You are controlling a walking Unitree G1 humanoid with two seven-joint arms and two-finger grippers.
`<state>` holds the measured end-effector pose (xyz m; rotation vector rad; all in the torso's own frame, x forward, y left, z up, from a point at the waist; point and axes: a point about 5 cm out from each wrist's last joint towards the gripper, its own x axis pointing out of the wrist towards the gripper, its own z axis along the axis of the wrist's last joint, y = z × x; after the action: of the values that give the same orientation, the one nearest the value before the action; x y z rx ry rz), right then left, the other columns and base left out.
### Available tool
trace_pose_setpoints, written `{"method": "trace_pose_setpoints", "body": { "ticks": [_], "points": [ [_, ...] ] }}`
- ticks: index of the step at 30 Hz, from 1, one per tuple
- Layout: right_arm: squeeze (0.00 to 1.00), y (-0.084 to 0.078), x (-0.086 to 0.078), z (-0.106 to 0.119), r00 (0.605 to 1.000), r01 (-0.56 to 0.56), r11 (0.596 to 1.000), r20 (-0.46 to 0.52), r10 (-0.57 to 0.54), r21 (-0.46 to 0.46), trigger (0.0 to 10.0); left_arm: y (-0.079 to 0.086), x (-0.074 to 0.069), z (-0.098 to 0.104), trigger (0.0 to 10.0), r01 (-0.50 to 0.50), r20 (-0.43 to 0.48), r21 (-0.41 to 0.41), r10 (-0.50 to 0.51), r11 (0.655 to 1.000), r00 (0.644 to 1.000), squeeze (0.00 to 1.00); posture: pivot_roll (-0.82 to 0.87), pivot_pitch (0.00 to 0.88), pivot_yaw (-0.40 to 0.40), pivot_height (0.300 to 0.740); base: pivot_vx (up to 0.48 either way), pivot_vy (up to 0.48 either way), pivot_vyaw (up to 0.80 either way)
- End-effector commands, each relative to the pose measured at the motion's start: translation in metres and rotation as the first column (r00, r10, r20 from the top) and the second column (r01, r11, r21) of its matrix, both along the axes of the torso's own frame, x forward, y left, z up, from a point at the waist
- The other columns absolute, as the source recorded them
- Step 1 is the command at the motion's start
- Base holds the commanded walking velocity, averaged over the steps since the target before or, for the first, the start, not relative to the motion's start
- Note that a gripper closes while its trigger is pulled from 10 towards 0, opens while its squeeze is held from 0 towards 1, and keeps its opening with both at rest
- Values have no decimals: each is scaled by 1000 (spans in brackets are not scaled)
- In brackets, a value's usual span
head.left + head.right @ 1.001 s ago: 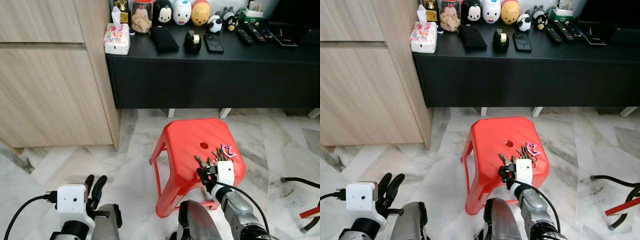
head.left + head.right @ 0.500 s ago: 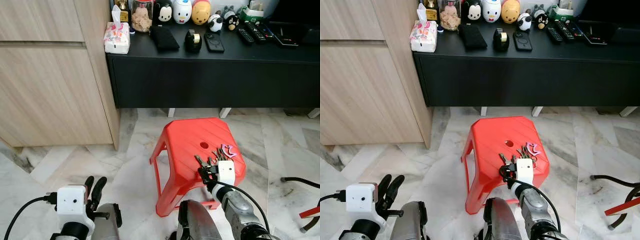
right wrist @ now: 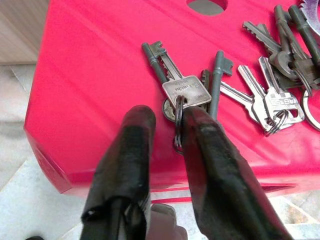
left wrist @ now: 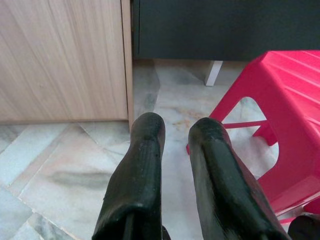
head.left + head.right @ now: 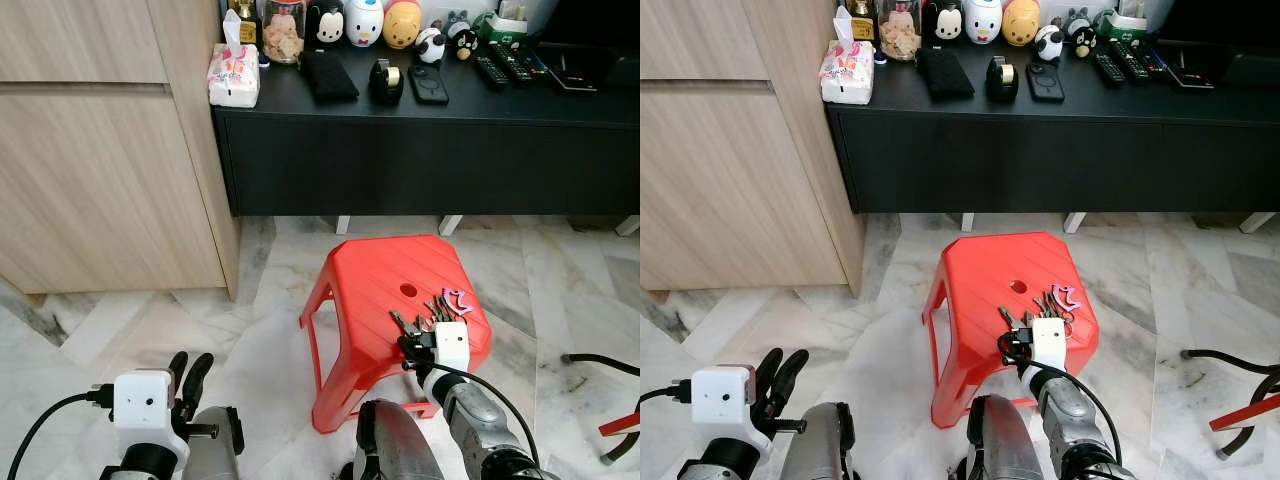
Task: Hang keys on a hook
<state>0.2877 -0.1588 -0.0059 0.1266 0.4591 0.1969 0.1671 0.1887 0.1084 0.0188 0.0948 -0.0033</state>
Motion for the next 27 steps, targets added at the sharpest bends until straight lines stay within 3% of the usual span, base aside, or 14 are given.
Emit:
{"method": "trace_pose_setpoints", "body": {
  "ticks": [1,7,16,20,27],
  "points": [
    [0,-5,-7,-8,999,10,1000,-42,-10,-8,0,-1,0,-1,10000,5,-12,-2,-5,1000,1000,0,141,183,-131,593,0,0,0],
    [0,-5,-1,-1,999,32,999,-6,-32,1,0,1,4,-5,10000,-15,-13,-5,15,1000,1000,0,146,160,-135,593,0,0,0],
    [0,-12,30,38,977,91,994,185,-102,68,0,13,17,-18,10000,-72,-15,13,72,997,997,0,152,57,-149,593,0,0,0],
    [0,-13,42,59,951,83,994,294,-98,65,0,17,28,-26,10000,-85,-9,18,85,996,996,0,144,0,-149,593,0,0,0],
    [0,-9,51,88,889,79,994,446,-104,74,0,15,57,-25,10000,-64,40,37,62,997,997,0,129,0,-148,593,0,0,0]
  ]
}}
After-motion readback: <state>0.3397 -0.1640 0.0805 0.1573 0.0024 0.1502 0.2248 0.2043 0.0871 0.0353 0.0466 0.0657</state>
